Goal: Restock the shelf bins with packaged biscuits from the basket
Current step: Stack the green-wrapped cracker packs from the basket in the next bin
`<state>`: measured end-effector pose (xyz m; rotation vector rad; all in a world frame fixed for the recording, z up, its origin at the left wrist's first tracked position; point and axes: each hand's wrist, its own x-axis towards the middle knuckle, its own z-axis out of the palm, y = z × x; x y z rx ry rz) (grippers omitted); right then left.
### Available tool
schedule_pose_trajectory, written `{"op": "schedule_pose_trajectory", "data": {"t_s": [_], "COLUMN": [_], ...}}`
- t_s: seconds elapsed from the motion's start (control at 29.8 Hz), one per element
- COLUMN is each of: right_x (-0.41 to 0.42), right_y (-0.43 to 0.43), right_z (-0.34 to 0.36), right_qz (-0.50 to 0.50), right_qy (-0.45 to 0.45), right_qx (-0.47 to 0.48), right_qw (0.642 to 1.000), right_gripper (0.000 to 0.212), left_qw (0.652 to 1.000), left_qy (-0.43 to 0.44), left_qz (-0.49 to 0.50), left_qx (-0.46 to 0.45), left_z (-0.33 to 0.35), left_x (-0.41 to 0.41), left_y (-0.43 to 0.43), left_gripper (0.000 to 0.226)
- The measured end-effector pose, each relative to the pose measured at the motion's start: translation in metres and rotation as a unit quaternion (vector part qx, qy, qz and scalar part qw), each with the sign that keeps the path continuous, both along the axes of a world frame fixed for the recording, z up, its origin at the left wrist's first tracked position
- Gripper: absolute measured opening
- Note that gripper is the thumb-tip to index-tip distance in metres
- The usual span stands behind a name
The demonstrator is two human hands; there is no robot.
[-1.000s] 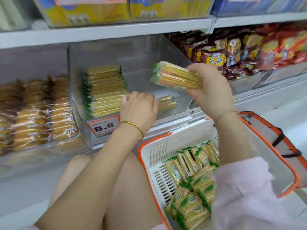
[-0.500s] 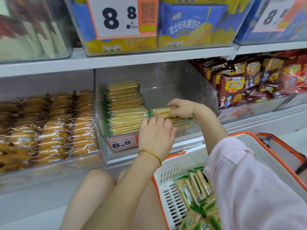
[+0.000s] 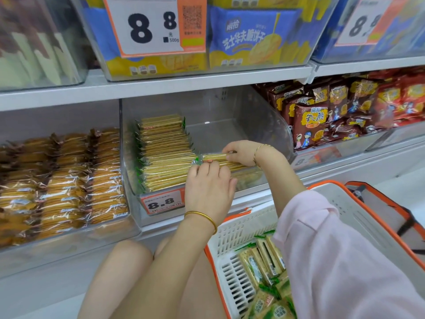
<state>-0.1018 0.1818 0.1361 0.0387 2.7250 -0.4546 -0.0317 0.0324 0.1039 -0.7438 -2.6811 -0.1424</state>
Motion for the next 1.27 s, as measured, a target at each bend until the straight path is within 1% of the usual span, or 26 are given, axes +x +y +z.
{"op": "schedule_pose_trajectory", "data": {"t_s": [0.2, 0.4, 0.54, 0.6, 0.67, 0.74, 0.77, 0.84, 0.87, 0.9, 0.94, 0.97, 1.01, 1.07, 1.11, 1.14, 1.21, 1.27], "right_x": [0.0, 0.0, 0.001, 0.004, 0.011, 0.029, 0.045, 0.087, 0.112, 0.136, 0.158, 0.178, 0.195, 0.226, 0.241, 0.255, 0.273, 0.28], "right_y": [0.002, 0.005, 0.006, 0.006, 0.006, 0.006, 0.006, 0.007, 0.008, 0.01, 0.013, 0.017, 0.022, 0.033, 0.037, 0.04, 0.038, 0.027], "right_z": [-0.01, -0.014, -0.013, -0.011, -0.006, 0.006, 0.013, 0.025, 0.026, 0.021, 0.009, -0.009, -0.029, -0.076, -0.098, -0.118, -0.151, -0.174], "right_qz": [-0.022, -0.029, -0.037, -0.04, -0.045, -0.057, -0.065, -0.095, -0.116, -0.143, -0.176, -0.209, -0.241, -0.287, -0.304, -0.321, -0.332, -0.283], "right_qy": [0.055, 0.078, 0.09, 0.096, 0.124, 0.187, 0.231, 0.321, 0.353, 0.362, 0.348, 0.314, 0.265, 0.134, 0.068, 0.013, -0.069, -0.133], "right_qx": [0.017, 0.015, 0.016, 0.007, -0.012, -0.044, -0.071, -0.151, -0.201, -0.248, -0.288, -0.312, -0.312, -0.231, -0.181, -0.139, -0.076, -0.036], "right_qw": [0.998, 0.996, 0.995, 0.995, 0.991, 0.98, 0.968, 0.93, 0.906, 0.887, 0.875, 0.872, 0.88, 0.92, 0.933, 0.937, 0.938, 0.949], "right_gripper": [0.04, 0.04, 0.043, 0.043, 0.042, 0.04, 0.039, 0.036, 0.034, 0.032, 0.03, 0.03, 0.029, 0.028, 0.028, 0.03, 0.036, 0.054], "left_qw": [1.0, 1.0, 1.0, 1.0, 1.0, 0.999, 0.996, 0.982, 0.974, 0.967, 0.962, 0.958, 0.954, 0.944, 0.936, 0.928, 0.913, 0.91], "left_qy": [-0.011, -0.014, -0.006, -0.013, -0.011, 0.008, 0.028, 0.076, 0.094, 0.099, 0.087, 0.057, 0.014, -0.085, -0.133, -0.181, -0.261, -0.307], "left_qz": [-0.001, -0.008, -0.011, -0.016, -0.017, -0.021, -0.031, -0.08, -0.115, -0.154, -0.195, -0.233, -0.263, -0.298, -0.308, -0.311, -0.293, -0.254], "left_qx": [-0.001, 0.001, -0.001, -0.002, 0.002, 0.037, 0.075, 0.152, 0.171, 0.176, 0.171, 0.16, 0.143, 0.112, 0.103, 0.1, 0.109, 0.117], "left_z": [0.002, 0.001, 0.0, -0.002, -0.001, 0.0, -0.002, -0.006, -0.01, -0.017, -0.025, -0.036, -0.049, -0.077, -0.089, -0.097, -0.102, -0.103], "left_x": [0.001, 0.001, 0.0, -0.001, -0.001, 0.001, 0.004, 0.014, 0.02, 0.027, 0.034, 0.04, 0.046, 0.056, 0.061, 0.066, 0.071, 0.07], "left_y": [0.0, -0.001, -0.003, -0.003, -0.003, -0.004, -0.005, -0.005, -0.005, -0.003, -0.001, 0.002, 0.006, 0.011, 0.014, 0.016, 0.021, 0.024], "left_gripper": [0.046, 0.04, 0.046, 0.046, 0.046, 0.043, 0.037, 0.026, 0.026, 0.027, 0.029, 0.031, 0.032, 0.035, 0.036, 0.037, 0.036, 0.033]}}
